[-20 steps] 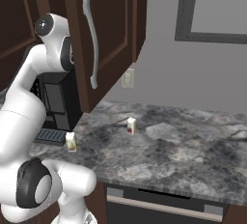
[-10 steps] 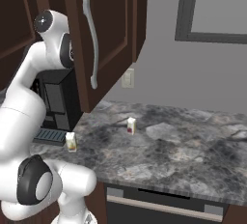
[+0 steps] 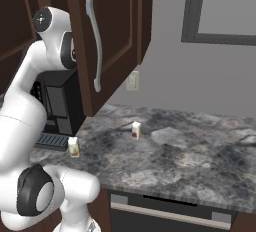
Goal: Sort all alcoholic drinks to one cabinet, and non-alcoholic drinks to the other.
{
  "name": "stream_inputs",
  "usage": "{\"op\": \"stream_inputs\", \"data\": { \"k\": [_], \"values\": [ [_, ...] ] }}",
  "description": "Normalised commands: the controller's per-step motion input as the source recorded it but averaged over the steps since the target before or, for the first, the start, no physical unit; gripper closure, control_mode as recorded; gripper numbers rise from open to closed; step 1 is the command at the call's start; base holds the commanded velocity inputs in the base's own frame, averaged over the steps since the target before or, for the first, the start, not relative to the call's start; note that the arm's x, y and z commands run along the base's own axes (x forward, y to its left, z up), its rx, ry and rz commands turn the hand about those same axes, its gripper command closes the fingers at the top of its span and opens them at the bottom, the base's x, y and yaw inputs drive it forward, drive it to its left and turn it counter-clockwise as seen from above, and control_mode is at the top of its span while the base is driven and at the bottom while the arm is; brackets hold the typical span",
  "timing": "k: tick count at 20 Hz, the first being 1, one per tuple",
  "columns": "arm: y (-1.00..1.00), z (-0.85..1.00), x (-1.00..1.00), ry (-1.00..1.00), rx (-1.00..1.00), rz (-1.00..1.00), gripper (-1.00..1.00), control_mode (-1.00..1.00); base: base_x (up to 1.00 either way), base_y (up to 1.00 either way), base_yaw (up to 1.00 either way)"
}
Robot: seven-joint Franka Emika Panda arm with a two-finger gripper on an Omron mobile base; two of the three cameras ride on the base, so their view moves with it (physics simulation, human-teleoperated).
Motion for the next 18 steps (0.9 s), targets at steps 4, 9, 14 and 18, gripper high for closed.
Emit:
{"op": "stream_inputs", "data": {
  "k": [4,9,14,18],
  "values": [
    [-0.06,0.26,-0.03,-0.03,0.0,-0.01,1.0,-1.0,0.0,0.0,0.0],
    [-0.02,0.2,0.0,-0.03,0.0,0.0,1.0,-1.0,0.0,0.0,0.0],
    [0.0,0.09,0.0,-0.01,0.0,0.0,1.0,-1.0,0.0,0.0,0.0],
    [0.0,0.06,0.05,-0.02,0.0,0.0,1.0,-1.0,0.0,0.0,0.0]
  ]
}}
